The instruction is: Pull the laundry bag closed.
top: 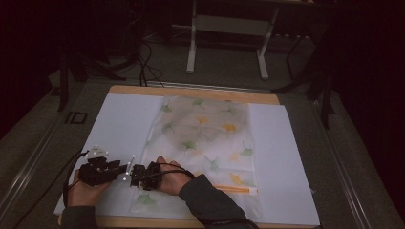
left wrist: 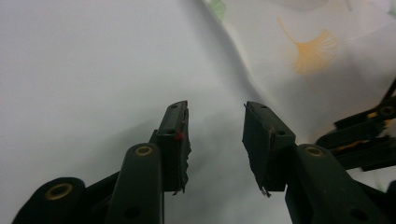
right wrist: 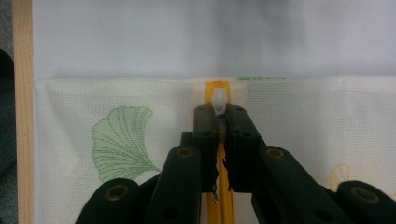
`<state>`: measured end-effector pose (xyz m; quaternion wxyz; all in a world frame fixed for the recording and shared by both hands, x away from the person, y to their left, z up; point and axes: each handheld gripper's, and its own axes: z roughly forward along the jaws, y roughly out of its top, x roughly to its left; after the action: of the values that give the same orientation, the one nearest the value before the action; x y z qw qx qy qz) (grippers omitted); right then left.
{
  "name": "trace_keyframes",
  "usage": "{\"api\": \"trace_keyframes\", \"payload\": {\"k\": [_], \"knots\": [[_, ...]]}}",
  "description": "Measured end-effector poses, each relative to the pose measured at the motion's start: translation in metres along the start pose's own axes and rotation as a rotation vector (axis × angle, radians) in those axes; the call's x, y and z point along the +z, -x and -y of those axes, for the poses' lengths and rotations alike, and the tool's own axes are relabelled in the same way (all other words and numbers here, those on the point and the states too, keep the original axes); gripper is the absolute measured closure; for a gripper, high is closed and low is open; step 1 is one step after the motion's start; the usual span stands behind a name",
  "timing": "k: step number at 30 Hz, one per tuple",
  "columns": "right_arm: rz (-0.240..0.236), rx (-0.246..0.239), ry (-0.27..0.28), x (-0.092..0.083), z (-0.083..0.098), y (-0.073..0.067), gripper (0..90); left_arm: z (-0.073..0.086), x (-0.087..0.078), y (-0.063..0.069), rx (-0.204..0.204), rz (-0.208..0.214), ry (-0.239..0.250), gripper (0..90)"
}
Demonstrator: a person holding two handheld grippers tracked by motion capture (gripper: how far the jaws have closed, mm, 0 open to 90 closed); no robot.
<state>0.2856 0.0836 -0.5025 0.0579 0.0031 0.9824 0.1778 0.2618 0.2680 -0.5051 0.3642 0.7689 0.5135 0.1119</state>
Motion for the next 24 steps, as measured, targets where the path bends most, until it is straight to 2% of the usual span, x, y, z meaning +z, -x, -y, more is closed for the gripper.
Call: {"api": "trace_keyframes", "payload": {"k": [1, 2, 3, 4, 5, 7, 8, 9, 10, 11, 12, 13, 14, 15, 16, 17, 18, 19, 20, 23, 24], "knots": [[0.000, 0.000, 0.000, 0.000, 0.000, 0.000, 84.2, 0.000, 0.000, 0.000, 0.000, 0.000, 0.000, 61.0], [0.001, -0.002, 0.001, 0.000, 0.000, 0.000, 84.2, 0.000, 0.003, -0.001, -0.027, 0.033, -0.008, 61.0], [0.001, -0.002, 0.001, 0.000, 0.000, 0.000, 84.2, 0.000, 0.003, -0.001, -0.027, 0.033, -0.008, 61.1], [0.002, -0.004, 0.000, 0.000, 0.000, 0.000, 84.1, 0.000, 0.006, 0.000, -0.054, 0.060, -0.021, 61.3], [0.002, -0.004, 0.000, 0.000, 0.000, 0.000, 84.1, 0.000, 0.006, 0.000, -0.054, 0.060, -0.021, 61.3], [0.003, -0.005, 0.004, 0.000, 0.000, 0.000, 84.1, -0.001, 0.010, 0.000, -0.088, 0.098, -0.033, 61.3], [0.006, -0.008, 0.004, 0.000, 0.000, 0.000, 84.2, -0.001, 0.014, -0.001, -0.144, 0.143, -0.045, 60.7], [0.006, -0.008, 0.004, 0.000, 0.000, 0.000, 84.2, -0.001, 0.014, -0.001, -0.144, 0.143, -0.045, 60.0], [0.007, -0.010, 0.006, 0.000, 0.000, -0.001, 84.1, -0.001, 0.019, -0.001, -0.196, 0.182, -0.056, 59.7], [0.007, -0.010, 0.006, 0.000, 0.000, -0.001, 84.1, -0.001, 0.019, -0.001, -0.196, 0.182, -0.056, 59.5], [0.006, -0.005, 0.005, 0.000, 0.000, -0.001, 84.1, -0.001, 0.024, 0.000, -0.238, 0.213, -0.073, 59.1], [0.006, -0.005, 0.005, 0.000, 0.000, -0.001, 84.1, -0.001, 0.024, 0.000, -0.238, 0.213, -0.073, 58.9], [0.006, -0.010, 0.006, -0.001, 0.000, -0.001, 84.1, 0.000, 0.028, -0.001, -0.287, 0.242, -0.079, 58.9], [0.006, -0.010, 0.006, -0.001, 0.000, -0.001, 84.1, 0.000, 0.028, -0.001, -0.287, 0.242, -0.079, 59.0], [0.007, -0.010, 0.008, -0.001, 0.000, -0.001, 84.2, 0.000, 0.031, -0.001, -0.321, 0.276, -0.082, 59.0], [0.007, -0.010, 0.008, -0.001, 0.000, -0.001, 84.2, 0.000, 0.031, -0.001, -0.321, 0.276, -0.082, 59.2], [0.008, -0.012, 0.010, -0.002, 0.000, -0.001, 84.2, 0.001, 0.033, -0.001, -0.349, 0.285, -0.083, 59.2], [0.008, -0.012, 0.010, -0.002, 0.000, -0.001, 84.2, 0.001, 0.033, -0.001, -0.349, 0.285, -0.083, 59.2], [0.009, -0.010, 0.010, -0.002, 0.000, -0.001, 84.2, 0.002, 0.035, -0.002, -0.375, 0.306, -0.080, 59.2], [0.009, -0.011, 0.011, -0.003, 0.000, -0.001, 84.2, 0.002, 0.037, -0.002, -0.388, 0.306, -0.087, 60.6], [0.009, -0.014, 0.013, -0.003, 0.000, -0.001, 84.1, 0.003, 0.038, -0.002, -0.413, 0.327, -0.075, 61.2]]}}
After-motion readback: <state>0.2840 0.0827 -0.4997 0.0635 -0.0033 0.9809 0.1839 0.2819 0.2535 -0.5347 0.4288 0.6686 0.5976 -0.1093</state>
